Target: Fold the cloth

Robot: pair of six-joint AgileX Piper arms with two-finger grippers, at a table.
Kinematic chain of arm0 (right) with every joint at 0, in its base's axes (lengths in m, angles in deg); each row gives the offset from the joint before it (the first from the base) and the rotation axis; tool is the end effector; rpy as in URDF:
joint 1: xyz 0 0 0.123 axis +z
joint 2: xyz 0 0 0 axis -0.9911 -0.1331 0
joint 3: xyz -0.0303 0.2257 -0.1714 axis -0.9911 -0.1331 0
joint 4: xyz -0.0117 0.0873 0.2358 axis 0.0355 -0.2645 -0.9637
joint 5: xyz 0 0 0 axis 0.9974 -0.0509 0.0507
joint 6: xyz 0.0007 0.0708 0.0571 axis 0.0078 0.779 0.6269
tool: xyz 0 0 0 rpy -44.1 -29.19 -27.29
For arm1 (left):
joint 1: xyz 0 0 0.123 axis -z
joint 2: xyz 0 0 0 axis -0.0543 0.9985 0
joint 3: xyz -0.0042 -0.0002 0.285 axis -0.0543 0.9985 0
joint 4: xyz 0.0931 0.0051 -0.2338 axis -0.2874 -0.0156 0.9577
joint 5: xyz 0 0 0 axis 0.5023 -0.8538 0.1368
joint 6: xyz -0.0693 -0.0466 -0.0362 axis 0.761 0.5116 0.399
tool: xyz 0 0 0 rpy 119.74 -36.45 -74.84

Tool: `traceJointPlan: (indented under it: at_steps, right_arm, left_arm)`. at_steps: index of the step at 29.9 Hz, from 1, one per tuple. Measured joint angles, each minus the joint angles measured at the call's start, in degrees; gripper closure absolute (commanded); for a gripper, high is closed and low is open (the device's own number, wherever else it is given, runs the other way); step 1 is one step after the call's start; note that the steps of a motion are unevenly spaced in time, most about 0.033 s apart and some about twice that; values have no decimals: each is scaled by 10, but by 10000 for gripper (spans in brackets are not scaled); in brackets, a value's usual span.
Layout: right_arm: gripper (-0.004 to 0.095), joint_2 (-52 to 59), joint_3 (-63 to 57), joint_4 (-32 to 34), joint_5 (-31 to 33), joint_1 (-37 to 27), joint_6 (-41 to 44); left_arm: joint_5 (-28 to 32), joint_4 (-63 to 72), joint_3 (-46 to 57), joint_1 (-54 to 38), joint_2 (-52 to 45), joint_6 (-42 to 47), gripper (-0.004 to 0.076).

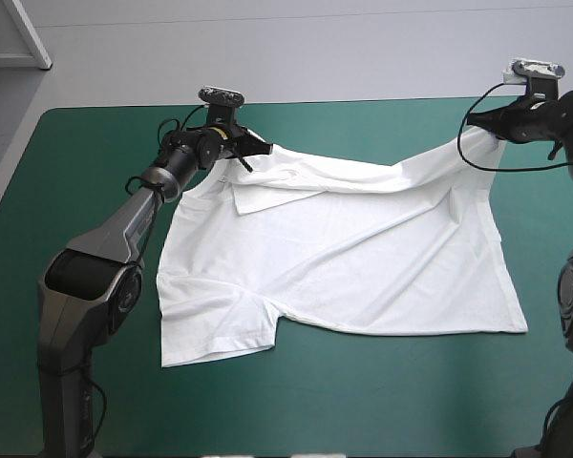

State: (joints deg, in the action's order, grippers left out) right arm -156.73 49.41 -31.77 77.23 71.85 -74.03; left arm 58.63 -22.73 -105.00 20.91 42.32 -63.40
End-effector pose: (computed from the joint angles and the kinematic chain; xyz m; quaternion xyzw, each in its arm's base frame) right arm 0.4554 -0.0627 0.3259 0.0096 0.9058 0.0582 0.4196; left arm 0.4899 -0.1608 0.2626 0.1446 0.8664 -0.0902 0.4694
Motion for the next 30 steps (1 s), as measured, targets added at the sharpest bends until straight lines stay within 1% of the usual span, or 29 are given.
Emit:
traceJointPlan:
  at_steps: [1,2,3,5,6,8,10,14,16,20,22,25,26,30]
  right_arm:
    - [681,-13,0,-5,-8,0,-4]
    - [540,-23,-1,-13,-13,0,-6]
    - [376,-34,-1,-24,-19,0,-10]
    - [90,-53,-1,-48,-22,0,-21]
    - [-30,-60,-1,-59,-20,0,-25]
    - [-22,-66,-2,-70,-13,1,-27]
    - [1,-64,-3,-75,2,1,-27]
    - [31,-30,-4,-77,51,1,-15]
    - [52,6,-4,-77,91,0,-7]
    - [75,82,-4,-78,182,0,15]
    - [80,126,-8,-78,226,0,25]
    - [100,198,-43,-78,264,1,34]
    - [105,224,-65,-78,269,1,36]
    - [112,327,-172,-73,267,1,39]
  left_arm:
    - [23,-1,0,0,8,0,423]
    - [43,-1,1,0,13,0,342]
    - [66,-2,1,0,17,0,264]
    - [104,-2,1,0,20,-1,160]
    - [118,-3,1,0,20,-1,129]
    - [119,-3,-4,0,19,-1,123]
    - [77,-3,-14,0,11,-6,123]
    - [-76,-3,-39,0,-27,-11,123]
    - [-170,-5,-52,0,-59,-11,123]
    - [-323,-24,-62,0,-127,-9,123]
    - [-389,-41,-64,0,-159,-2,133]
    - [-462,-74,-64,0,-199,15,169]
    - [-477,-85,-64,0,-211,21,180]
    - [-493,-100,-46,0,-260,32,183]
